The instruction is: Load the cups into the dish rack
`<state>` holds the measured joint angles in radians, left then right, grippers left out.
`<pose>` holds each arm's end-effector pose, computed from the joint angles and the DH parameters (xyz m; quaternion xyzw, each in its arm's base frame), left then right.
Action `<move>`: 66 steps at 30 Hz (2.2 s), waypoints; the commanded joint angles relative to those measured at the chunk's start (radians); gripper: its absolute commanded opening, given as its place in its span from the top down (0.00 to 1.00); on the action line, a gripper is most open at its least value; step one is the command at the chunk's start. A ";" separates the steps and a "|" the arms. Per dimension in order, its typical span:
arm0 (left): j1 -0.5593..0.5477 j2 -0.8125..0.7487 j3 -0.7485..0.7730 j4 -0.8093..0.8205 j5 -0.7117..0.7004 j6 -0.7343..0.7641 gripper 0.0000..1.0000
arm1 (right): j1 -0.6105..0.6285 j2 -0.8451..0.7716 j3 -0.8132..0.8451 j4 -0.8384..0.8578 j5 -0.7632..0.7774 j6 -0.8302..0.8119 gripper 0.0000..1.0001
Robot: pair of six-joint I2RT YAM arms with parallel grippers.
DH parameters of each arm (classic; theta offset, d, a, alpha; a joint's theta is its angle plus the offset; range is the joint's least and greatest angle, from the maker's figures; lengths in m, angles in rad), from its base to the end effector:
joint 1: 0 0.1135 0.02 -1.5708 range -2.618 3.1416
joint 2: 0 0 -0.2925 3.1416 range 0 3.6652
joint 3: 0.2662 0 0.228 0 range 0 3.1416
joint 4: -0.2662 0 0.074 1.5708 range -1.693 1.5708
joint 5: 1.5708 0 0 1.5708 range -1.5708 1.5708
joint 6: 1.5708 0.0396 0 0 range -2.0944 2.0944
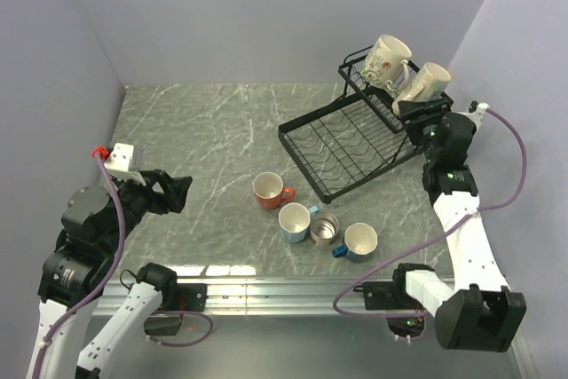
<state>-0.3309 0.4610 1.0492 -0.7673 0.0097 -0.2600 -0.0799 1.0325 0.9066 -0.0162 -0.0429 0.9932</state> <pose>0.0184 -0.0067 0.3953 0.0303 0.7669 -0.1902 0.6122 0.2077 -0.0149 0.3804 0.3740 0.6564 0.3034 0.5807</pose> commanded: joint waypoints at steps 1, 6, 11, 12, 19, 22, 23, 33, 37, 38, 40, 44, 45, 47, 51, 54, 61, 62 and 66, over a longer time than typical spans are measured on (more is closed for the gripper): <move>0.000 0.001 -0.011 0.051 -0.007 -0.013 0.20 | 0.000 -0.063 -0.017 -0.100 0.034 -0.051 0.41; 0.000 0.021 -0.015 0.054 -0.007 -0.024 0.20 | 0.000 -0.123 -0.035 -0.154 0.012 -0.067 0.41; 0.000 0.054 -0.018 0.057 -0.030 -0.041 0.18 | 0.000 -0.207 -0.046 -0.205 -0.017 -0.059 0.40; 0.000 0.065 -0.020 0.059 -0.021 -0.045 0.16 | 0.000 -0.236 -0.046 -0.224 -0.028 -0.060 0.40; -0.002 0.149 -0.076 0.063 0.104 -0.110 0.09 | 0.000 -0.383 0.006 -0.367 -0.084 -0.117 0.42; -0.019 0.221 -0.092 0.077 0.099 -0.177 0.08 | 0.005 -0.454 -0.009 -0.407 -0.196 -0.126 0.42; -0.026 0.288 -0.098 0.083 0.096 -0.194 0.05 | 0.023 -0.472 -0.014 -0.418 -0.218 -0.128 0.42; -0.131 0.858 0.115 0.134 0.128 -0.292 0.01 | 0.359 -0.474 0.063 -0.706 -0.078 -0.206 0.39; -0.177 1.004 0.184 0.128 0.101 -0.297 0.03 | 0.461 -0.388 0.118 -0.771 -0.014 -0.218 0.39; -0.183 1.046 0.190 0.129 0.089 -0.301 0.04 | 0.482 -0.379 0.126 -0.781 0.006 -0.215 0.39; -0.189 1.080 0.193 0.134 0.081 -0.308 0.08 | 0.508 -0.370 0.129 -0.788 0.018 -0.214 0.39; -0.198 1.160 0.196 0.140 0.096 -0.317 0.21 | 0.511 -0.387 0.110 -0.791 0.011 -0.203 0.39; -0.198 1.168 0.195 0.141 0.092 -0.318 0.23 | 0.509 -0.396 0.109 -0.800 0.012 -0.203 0.39; -0.203 1.179 0.181 0.146 0.087 -0.324 0.32 | 0.509 -0.399 0.106 -0.809 0.015 -0.214 0.39; -0.209 1.180 0.150 0.168 0.093 -0.331 0.41 | 0.509 -0.393 0.114 -0.829 0.018 -0.229 0.39; -0.209 1.197 0.133 0.192 0.130 -0.315 0.73 | 0.509 -0.382 0.118 -0.824 0.006 -0.234 0.39; -0.178 1.136 0.169 0.178 0.153 -0.294 1.00 | 0.512 -0.338 0.158 -0.725 -0.127 -0.245 0.39; -0.148 1.092 0.164 0.195 0.203 -0.294 1.00 | 0.513 -0.316 0.163 -0.703 -0.155 -0.240 0.39; -0.044 0.964 0.109 0.314 0.408 -0.318 0.99 | 0.529 -0.266 0.157 -0.534 -0.291 -0.179 0.39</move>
<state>-0.4488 1.5848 1.1633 -0.5991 0.2119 -0.5621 0.4355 0.7341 1.0344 -0.7372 -0.2005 0.7776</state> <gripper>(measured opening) 0.053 0.611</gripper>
